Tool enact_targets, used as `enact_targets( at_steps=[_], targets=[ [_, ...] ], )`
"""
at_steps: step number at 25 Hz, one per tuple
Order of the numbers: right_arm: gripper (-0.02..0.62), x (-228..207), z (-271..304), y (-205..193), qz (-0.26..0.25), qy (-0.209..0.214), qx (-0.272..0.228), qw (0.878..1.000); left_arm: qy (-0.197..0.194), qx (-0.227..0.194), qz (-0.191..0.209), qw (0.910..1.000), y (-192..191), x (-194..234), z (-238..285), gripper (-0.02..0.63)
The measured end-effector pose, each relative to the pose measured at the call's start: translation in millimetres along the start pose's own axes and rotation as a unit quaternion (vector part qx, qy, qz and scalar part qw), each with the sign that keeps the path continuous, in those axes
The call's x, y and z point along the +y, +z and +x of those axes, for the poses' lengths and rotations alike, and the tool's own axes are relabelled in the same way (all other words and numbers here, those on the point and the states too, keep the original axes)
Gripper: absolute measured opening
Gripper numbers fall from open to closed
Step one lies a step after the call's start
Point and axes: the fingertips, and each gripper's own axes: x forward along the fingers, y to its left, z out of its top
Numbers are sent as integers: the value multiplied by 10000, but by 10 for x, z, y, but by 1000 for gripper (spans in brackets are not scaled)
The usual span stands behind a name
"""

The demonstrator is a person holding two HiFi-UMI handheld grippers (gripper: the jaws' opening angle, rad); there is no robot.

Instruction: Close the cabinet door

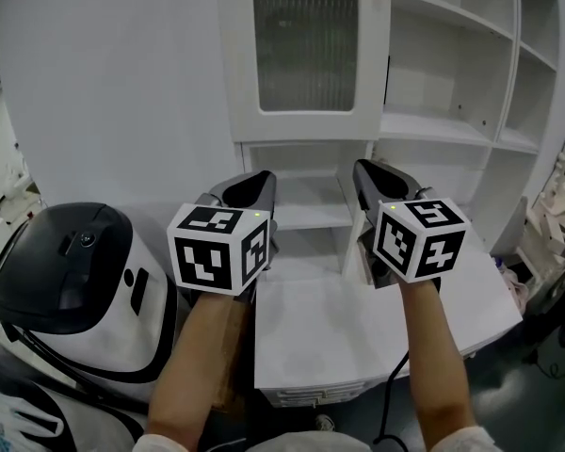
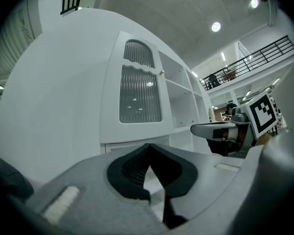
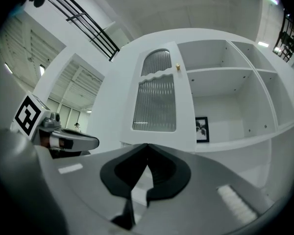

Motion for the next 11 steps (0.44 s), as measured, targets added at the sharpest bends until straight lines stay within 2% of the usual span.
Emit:
enact_targets(
  at_steps=[11],
  targets=[
    [5,109,-105,-21,12,40,39,10000,-28,6,4,10000,4,-37,-119,0]
  ],
)
